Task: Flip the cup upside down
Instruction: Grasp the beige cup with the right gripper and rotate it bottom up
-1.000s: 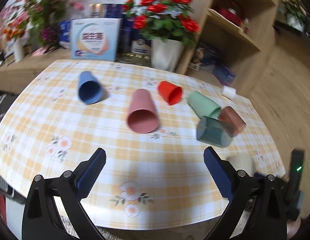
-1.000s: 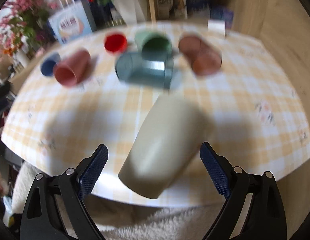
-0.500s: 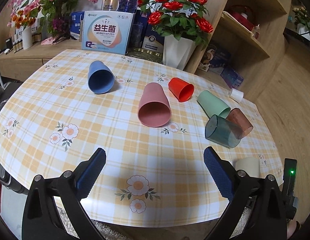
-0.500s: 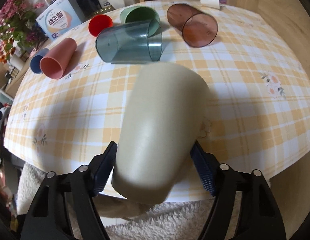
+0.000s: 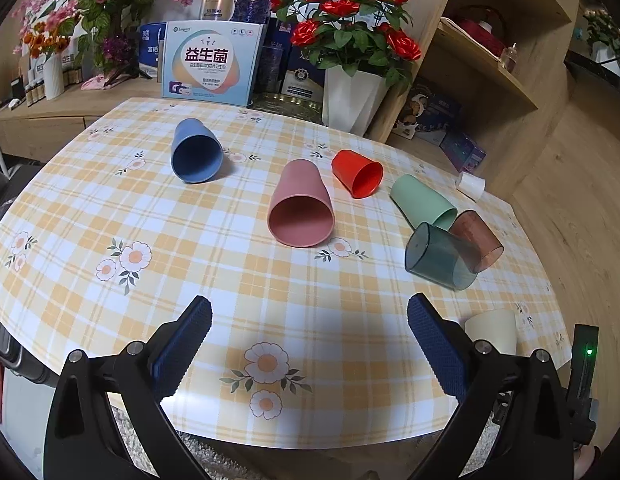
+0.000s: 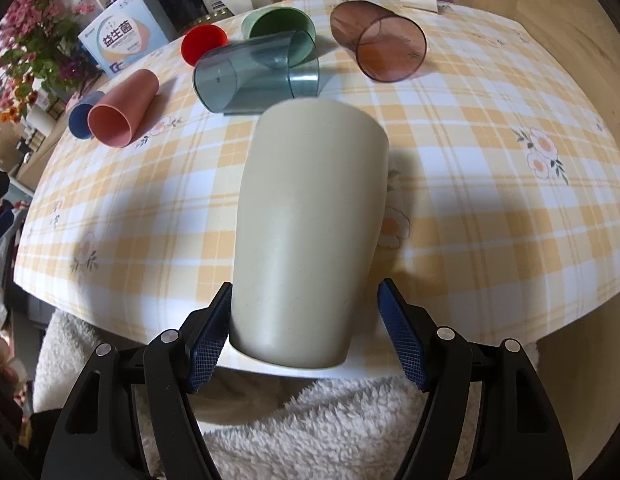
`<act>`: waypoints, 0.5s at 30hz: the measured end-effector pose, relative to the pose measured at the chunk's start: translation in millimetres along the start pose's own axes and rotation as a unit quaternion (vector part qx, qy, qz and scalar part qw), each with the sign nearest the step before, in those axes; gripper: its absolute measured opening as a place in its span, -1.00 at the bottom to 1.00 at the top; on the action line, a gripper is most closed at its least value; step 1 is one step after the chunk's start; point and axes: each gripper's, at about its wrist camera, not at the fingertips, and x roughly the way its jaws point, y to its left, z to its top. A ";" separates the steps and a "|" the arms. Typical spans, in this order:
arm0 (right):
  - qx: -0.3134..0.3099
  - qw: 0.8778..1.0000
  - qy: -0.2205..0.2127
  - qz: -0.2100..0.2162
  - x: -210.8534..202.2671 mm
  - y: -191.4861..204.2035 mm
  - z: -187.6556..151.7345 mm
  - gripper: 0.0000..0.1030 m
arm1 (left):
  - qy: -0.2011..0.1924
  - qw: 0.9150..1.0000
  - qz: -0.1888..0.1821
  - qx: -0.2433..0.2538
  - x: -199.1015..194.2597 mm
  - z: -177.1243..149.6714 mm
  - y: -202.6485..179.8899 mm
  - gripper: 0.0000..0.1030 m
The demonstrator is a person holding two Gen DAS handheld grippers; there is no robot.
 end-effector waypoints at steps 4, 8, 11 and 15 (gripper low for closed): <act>0.010 1.000 -0.003 0.015 -3.6 -7.3 -2.2 0.09 | 0.000 1.000 -0.001 0.000 -0.9 -0.8 -2.0 0.86; 0.011 0.999 -0.029 0.018 -15.4 -10.0 0.0 0.07 | 0.000 1.000 -0.001 -0.002 -1.6 -0.9 -2.6 0.86; 0.005 0.999 -0.039 0.014 -20.7 -10.4 1.6 0.07 | 0.000 1.000 -0.002 -0.003 -1.8 -1.2 -3.0 0.86; 0.002 0.999 -0.049 0.009 -24.1 -11.8 4.1 0.07 | 0.002 1.000 -0.003 -0.005 -1.4 -2.1 -2.5 0.86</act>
